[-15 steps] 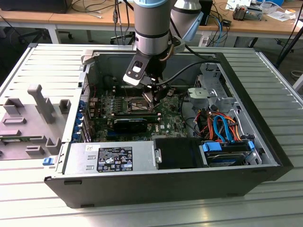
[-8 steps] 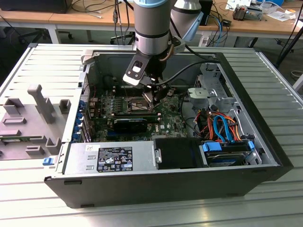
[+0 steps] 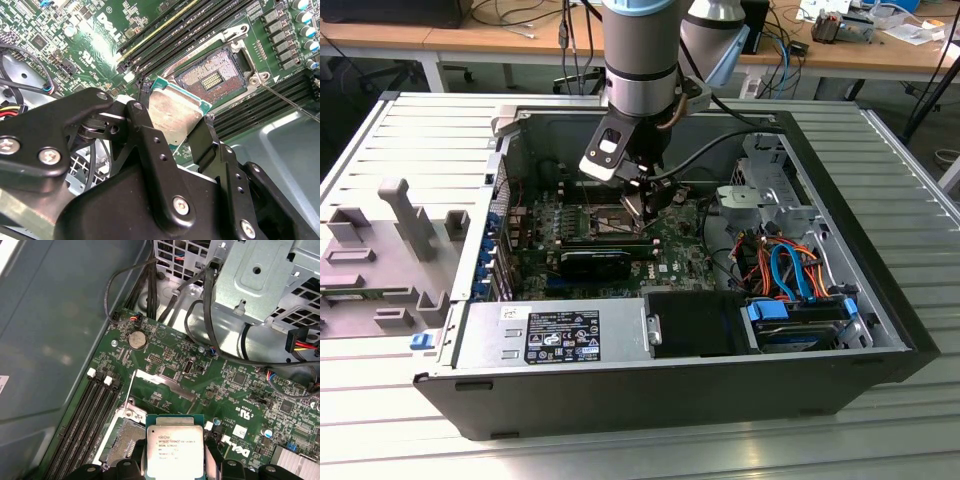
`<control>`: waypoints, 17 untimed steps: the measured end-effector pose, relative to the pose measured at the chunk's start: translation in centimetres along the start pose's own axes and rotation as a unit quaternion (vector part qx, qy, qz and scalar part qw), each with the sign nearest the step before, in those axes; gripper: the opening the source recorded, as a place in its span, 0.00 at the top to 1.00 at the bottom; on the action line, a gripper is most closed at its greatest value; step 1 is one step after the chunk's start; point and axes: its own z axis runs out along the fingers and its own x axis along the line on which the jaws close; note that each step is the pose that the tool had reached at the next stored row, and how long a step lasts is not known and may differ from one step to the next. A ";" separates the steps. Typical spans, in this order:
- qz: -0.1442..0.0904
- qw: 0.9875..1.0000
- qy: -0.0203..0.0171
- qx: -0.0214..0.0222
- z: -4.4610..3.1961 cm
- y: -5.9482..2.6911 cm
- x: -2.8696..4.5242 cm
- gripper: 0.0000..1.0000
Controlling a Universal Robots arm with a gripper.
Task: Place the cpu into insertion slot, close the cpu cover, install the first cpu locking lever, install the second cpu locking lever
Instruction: 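Place the cpu into insertion slot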
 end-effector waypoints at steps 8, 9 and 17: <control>0.002 1.000 0.000 0.000 0.01 0.00 0.00 0.45; 0.003 1.000 0.000 0.000 0.01 0.00 0.00 0.45; 0.004 1.000 0.000 0.000 0.02 0.00 0.00 0.45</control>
